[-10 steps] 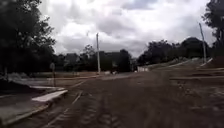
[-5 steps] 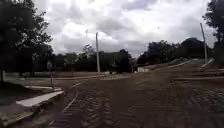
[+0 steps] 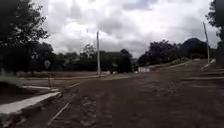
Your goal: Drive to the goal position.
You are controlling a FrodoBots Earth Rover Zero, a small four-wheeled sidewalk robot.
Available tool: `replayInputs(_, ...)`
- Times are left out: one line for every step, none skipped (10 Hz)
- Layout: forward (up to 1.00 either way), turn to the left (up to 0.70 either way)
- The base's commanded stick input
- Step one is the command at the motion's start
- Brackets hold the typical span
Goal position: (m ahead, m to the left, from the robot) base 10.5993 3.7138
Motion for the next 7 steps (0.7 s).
replayInputs(1.0,0.0)
replayInputs(1.0,0.0)
replayInputs(1.0,0.0)
replayInputs(1.0,0.0)
replayInputs(1.0,0.0)
replayInputs(1.0,0.0)
replayInputs(1.0,0.0)
